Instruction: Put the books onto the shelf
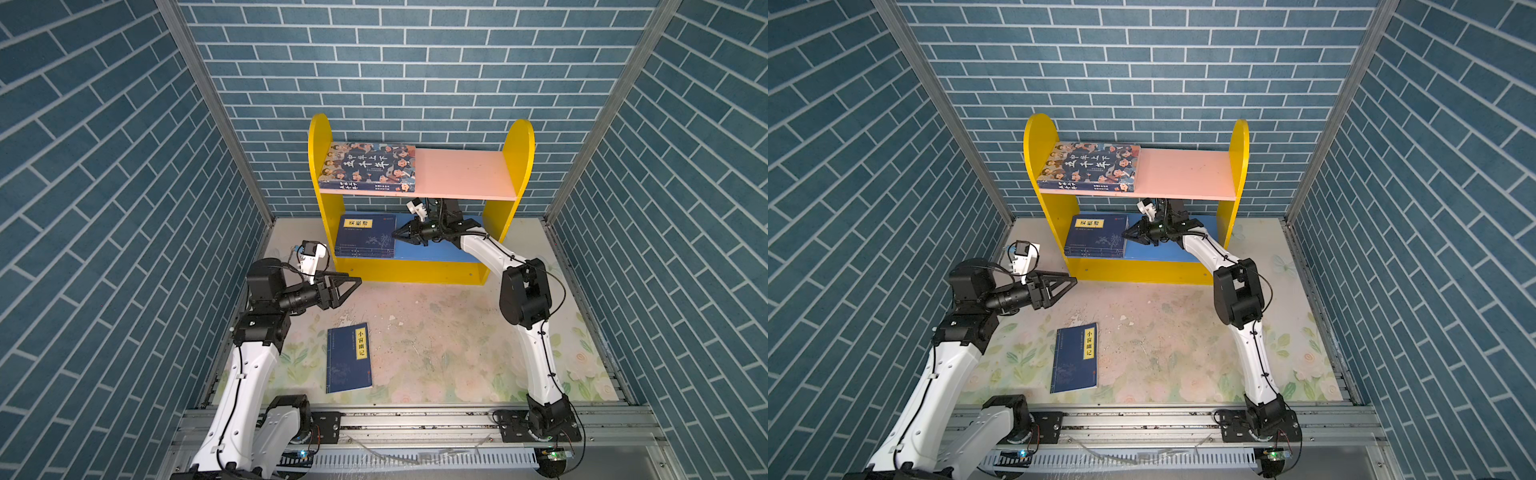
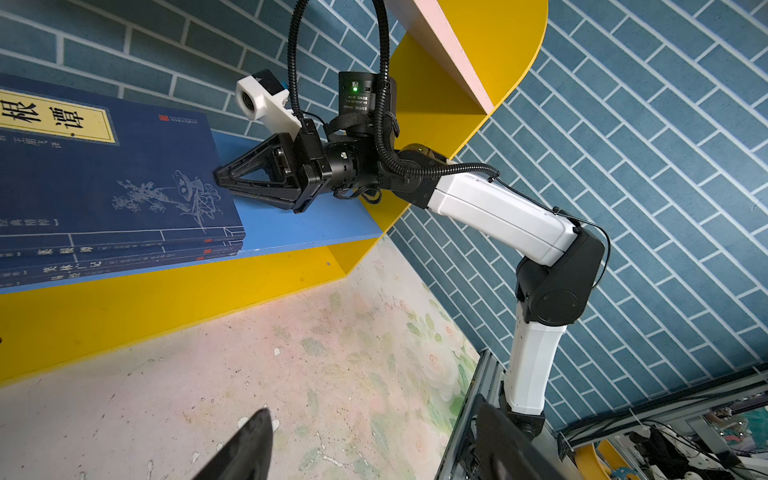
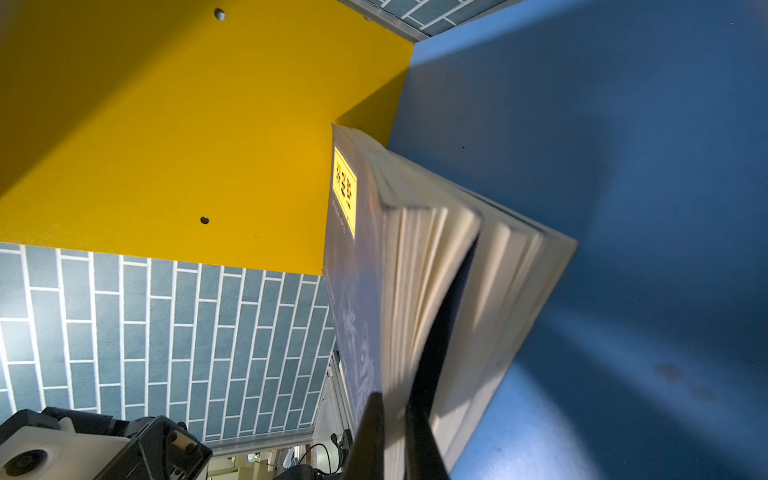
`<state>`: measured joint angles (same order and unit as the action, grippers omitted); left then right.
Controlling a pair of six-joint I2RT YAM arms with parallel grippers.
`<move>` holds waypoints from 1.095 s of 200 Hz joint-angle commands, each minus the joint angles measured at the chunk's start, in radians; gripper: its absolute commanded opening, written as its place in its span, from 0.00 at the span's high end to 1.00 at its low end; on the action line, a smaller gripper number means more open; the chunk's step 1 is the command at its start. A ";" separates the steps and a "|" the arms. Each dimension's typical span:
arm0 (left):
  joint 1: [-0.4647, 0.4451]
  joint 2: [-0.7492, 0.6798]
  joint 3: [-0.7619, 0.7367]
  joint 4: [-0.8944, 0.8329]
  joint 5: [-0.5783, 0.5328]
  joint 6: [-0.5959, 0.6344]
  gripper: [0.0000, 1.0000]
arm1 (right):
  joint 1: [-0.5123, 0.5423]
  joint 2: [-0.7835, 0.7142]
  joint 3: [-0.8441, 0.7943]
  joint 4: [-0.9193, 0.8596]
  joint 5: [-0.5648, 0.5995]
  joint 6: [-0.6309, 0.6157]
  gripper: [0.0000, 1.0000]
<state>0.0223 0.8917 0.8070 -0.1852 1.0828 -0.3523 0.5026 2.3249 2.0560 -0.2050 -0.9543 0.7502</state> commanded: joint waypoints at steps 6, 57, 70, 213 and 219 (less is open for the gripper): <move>0.008 -0.014 -0.012 0.021 0.019 0.006 0.22 | -0.005 -0.024 0.002 0.006 -0.025 -0.061 1.00; 0.008 -0.015 -0.011 0.019 0.017 0.005 0.22 | -0.009 -0.036 -0.024 0.017 -0.033 -0.063 1.00; 0.008 -0.015 -0.012 0.020 0.017 0.006 0.22 | -0.012 -0.034 -0.025 0.017 -0.039 -0.063 1.00; 0.008 0.007 0.052 -0.092 -0.084 0.122 0.23 | -0.021 -0.035 -0.034 0.042 -0.079 -0.061 1.00; 0.008 0.007 0.051 -0.090 -0.083 0.120 0.23 | -0.021 -0.032 -0.030 0.040 -0.080 -0.061 1.00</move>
<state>0.0223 0.8967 0.8360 -0.2680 1.0069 -0.2523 0.4847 2.3245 2.0296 -0.1787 -0.9958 0.7319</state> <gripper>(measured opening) 0.774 0.101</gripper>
